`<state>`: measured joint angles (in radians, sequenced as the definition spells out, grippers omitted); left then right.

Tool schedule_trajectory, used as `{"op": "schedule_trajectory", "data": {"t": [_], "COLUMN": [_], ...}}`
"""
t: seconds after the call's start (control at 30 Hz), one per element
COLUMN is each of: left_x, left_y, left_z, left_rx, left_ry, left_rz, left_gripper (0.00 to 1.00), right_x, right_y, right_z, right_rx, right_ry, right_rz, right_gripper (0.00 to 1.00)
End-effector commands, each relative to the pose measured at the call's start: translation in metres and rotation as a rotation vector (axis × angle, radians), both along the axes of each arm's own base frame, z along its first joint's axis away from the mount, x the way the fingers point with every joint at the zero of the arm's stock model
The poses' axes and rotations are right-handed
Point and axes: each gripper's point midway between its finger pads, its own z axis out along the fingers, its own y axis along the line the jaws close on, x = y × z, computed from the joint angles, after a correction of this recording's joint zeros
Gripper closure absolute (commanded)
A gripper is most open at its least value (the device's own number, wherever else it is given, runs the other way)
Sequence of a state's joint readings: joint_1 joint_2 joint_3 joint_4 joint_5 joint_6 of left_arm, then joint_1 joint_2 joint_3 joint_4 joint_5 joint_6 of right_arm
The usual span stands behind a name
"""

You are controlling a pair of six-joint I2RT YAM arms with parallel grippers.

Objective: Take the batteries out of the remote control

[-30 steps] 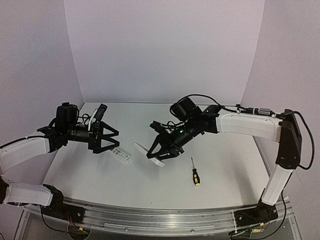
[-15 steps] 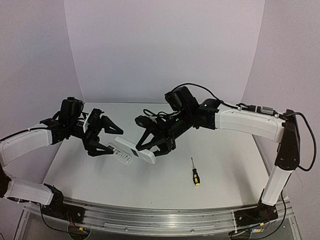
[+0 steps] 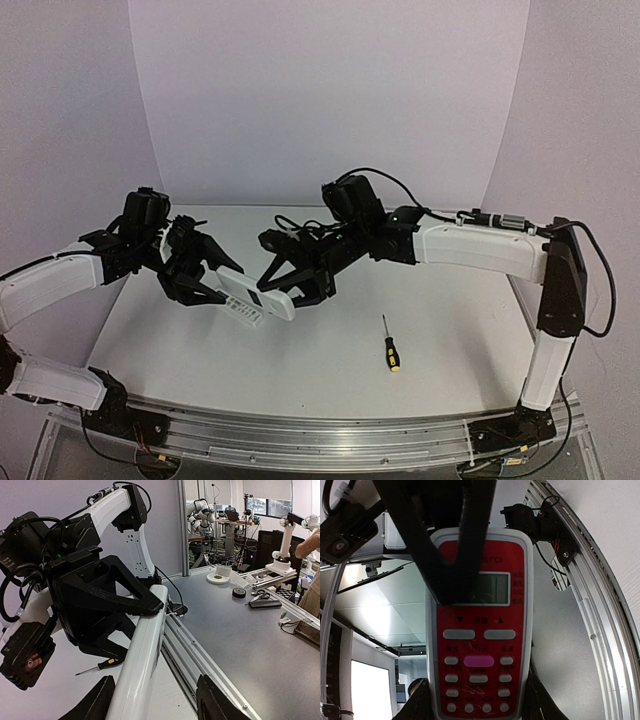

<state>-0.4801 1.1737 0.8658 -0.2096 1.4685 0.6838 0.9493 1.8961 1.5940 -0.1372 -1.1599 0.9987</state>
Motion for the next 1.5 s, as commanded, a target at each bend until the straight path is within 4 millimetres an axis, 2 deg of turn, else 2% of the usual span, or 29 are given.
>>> {"op": "schedule_trajectory", "data": {"t": [0.0,0.1,0.17,0.23,0.27,0.3,0.37,0.5,0.57,0.63,0.67,0.77,0.83,0.93,1.03,1.33,1.47], "left_x": [-0.006,-0.007,-0.009,-0.011,-0.012,-0.013,-0.011,0.015,0.032,0.046,0.054,0.075,0.085,0.094,0.086,0.079,0.077], "left_y": [-0.001,-0.001,0.000,0.000,0.001,0.001,0.000,-0.011,-0.015,-0.016,-0.015,-0.013,-0.011,-0.009,-0.011,-0.007,-0.009], "left_z": [0.017,0.018,0.019,0.022,0.024,0.026,0.030,0.032,0.029,0.026,0.026,0.024,0.017,-0.001,-0.016,-0.038,-0.042], "left_rx": [-0.034,-0.035,-0.040,-0.047,-0.049,-0.048,-0.037,0.036,0.039,0.034,0.035,0.040,0.051,0.079,0.101,0.101,0.115], "left_ry": [-0.013,-0.017,-0.018,-0.019,-0.017,-0.008,0.013,0.151,0.229,0.324,0.383,0.561,0.705,0.907,1.030,1.182,1.190], "left_rz": [-0.057,-0.059,-0.067,-0.077,-0.082,-0.086,-0.081,0.069,0.198,0.305,0.358,0.493,0.560,0.620,0.591,0.630,0.621], "left_gripper": [0.46,0.46,0.52,0.64,0.76,0.94,1.00,1.00,1.00,1.00,1.00,1.00,1.00,1.00,1.00,1.00,1.00], "right_x": [-0.004,-0.003,-0.003,-0.002,-0.001,0.001,0.005,0.023,0.039,0.067,0.078,0.111,0.111,0.107,0.110,0.119,0.116], "right_y": [0.008,0.010,0.012,0.013,0.014,0.015,0.017,0.011,-0.002,-0.023,-0.037,-0.076,-0.091,-0.101,-0.106,-0.088,-0.066], "right_z": [0.032,0.036,0.036,0.034,0.033,0.031,0.029,0.041,0.048,0.045,0.050,0.029,0.024,0.020,0.002,-0.040,-0.045], "right_rx": [0.113,0.136,0.137,0.134,0.131,0.127,0.124,0.161,0.173,0.156,0.154,0.073,0.059,0.053,-0.002,-0.160,-0.150], "right_ry": [-0.044,-0.054,-0.053,-0.051,-0.052,-0.054,-0.067,-0.153,-0.218,-0.286,-0.327,-0.423,-0.482,-0.534,-0.542,-0.666,-0.640], "right_rz": [0.035,0.037,0.036,0.031,0.026,0.017,-0.009,-0.098,-0.184,-0.313,-0.382,-0.581,-0.621,-0.642,-0.664,-0.676,-0.629], "right_gripper": [1.00,1.00,1.00,1.00,1.00,1.00,1.00,0.72,0.52,0.23,0.16,0.14,0.13,0.12,0.11,0.15,0.16]}}
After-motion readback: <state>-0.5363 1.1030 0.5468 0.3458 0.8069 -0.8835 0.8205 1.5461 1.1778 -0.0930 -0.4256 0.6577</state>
